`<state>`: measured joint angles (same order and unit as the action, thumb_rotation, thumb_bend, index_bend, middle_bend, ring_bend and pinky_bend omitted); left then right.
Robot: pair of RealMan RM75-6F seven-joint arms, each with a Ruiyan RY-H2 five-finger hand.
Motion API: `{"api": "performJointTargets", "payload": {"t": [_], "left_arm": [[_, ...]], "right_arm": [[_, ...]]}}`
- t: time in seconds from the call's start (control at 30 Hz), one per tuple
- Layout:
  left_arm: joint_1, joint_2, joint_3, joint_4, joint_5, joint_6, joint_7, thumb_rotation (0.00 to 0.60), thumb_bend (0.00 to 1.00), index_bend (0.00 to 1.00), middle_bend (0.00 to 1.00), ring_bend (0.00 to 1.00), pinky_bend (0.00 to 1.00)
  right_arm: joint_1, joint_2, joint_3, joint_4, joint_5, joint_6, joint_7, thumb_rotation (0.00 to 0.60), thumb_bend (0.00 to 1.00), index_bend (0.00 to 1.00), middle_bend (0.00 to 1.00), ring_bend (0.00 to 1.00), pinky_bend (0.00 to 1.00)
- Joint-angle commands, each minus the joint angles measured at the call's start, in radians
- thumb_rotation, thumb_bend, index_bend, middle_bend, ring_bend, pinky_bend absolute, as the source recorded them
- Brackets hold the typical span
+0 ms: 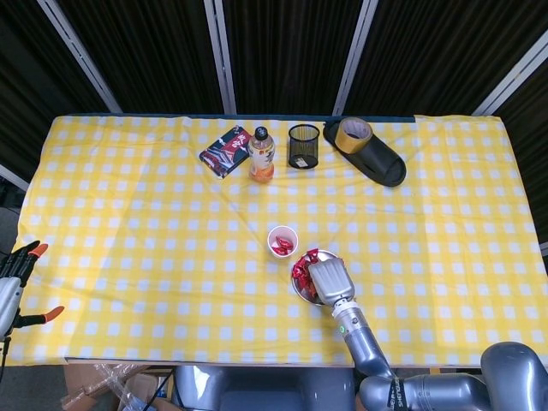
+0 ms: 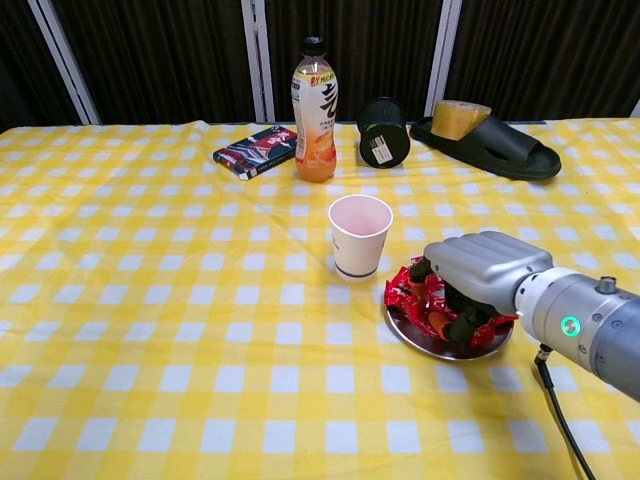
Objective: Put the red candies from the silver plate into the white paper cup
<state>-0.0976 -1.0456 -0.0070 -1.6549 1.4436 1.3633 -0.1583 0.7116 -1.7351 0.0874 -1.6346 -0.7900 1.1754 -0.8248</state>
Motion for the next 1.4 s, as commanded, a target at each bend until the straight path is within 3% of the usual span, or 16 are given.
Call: {"api": "performJointTargets", "payload": {"t": [0.03,0.47,0.87,1.17,1.4], "left_arm": [[0.0,0.0,0.0,0.0,0.0,0.0,0.0,0.6,0.02,0.0,0.0,0.0,0.0],[0.002,0.0,0.0,0.001,0.003,0.004,-0.004,0.6,0.02,0.0,0.0,0.0,0.0],[0.003,0.0,0.0,0.0,0.004,0.006,-0.002,0.6,0.02,0.0,0.0,0.0,0.0],[0.003,-0.001,0.0,0.0,0.004,0.008,-0.002,0.6,0.02,0.0,0.0,0.0,0.0],[0.004,0.0,0.0,0.0,0.006,0.009,-0.004,0.6,0.02,0.0,0.0,0.0,0.0]], "right_arm": [[-0.002,0.002,0.001,-0.004,-0.01,0.002,0.007,0.6,0.46,0.5,0.97,1.0,0.95],[-0.012,0.013,-0.003,-0.032,-0.027,0.011,0.006,0.6,0.62,0.57,0.97,1.0,0.95],[-0.019,0.025,-0.005,-0.057,-0.044,0.022,0.004,0.6,0.64,0.58,0.97,1.0,0.95],[-0.02,0.033,-0.004,-0.074,-0.057,0.054,-0.03,0.6,0.59,0.32,0.97,1.0,0.95],[-0.023,0.034,-0.004,-0.084,-0.036,0.078,-0.071,0.6,0.44,0.28,0.97,1.0,0.95]]}}
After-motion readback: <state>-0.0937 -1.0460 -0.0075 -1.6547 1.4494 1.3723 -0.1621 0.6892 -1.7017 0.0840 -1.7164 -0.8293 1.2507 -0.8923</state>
